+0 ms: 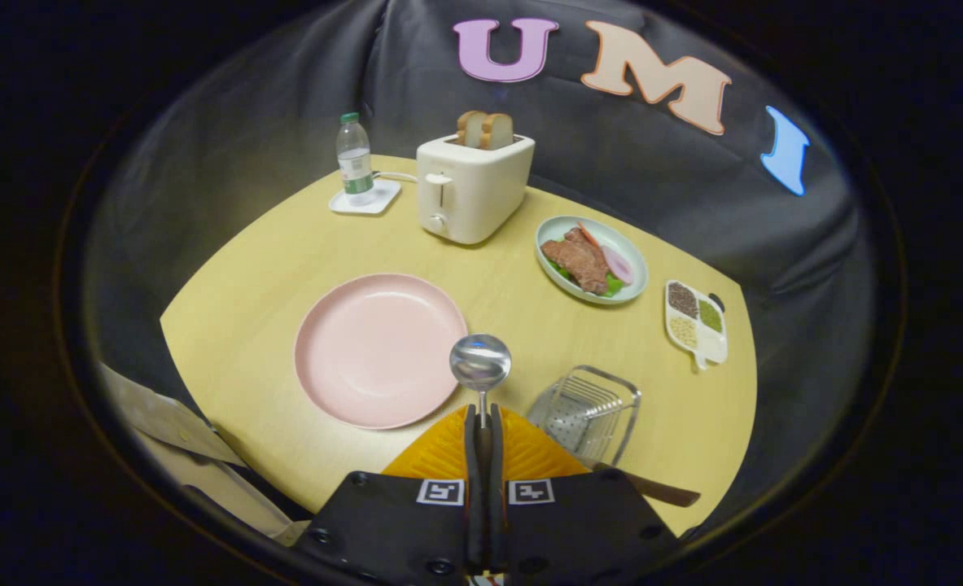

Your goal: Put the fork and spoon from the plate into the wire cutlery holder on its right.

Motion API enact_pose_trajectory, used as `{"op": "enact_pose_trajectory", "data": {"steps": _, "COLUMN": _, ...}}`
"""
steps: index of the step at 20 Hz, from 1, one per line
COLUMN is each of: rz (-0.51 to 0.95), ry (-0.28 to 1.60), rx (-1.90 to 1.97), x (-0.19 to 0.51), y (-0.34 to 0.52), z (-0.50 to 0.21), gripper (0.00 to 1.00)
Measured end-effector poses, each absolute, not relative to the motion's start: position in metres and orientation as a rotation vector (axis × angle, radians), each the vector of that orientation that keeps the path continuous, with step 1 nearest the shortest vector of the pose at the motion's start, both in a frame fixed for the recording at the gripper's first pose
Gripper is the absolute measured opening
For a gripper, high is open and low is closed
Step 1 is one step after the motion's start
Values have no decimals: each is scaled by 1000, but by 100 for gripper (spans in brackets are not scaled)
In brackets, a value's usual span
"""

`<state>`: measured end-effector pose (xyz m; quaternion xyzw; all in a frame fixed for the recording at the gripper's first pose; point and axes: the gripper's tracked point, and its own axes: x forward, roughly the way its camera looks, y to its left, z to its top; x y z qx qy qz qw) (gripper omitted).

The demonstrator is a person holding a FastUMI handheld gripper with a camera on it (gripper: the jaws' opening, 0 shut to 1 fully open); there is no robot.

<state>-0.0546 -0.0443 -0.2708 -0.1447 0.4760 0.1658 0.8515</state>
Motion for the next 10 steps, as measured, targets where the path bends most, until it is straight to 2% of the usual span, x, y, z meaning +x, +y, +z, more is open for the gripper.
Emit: {"op": "enact_pose_trajectory", "data": {"steps": 10, "rz": 246, "ry": 1007, "rx": -306, "x": -53, "y": -106, "z": -261, "gripper": 6}}
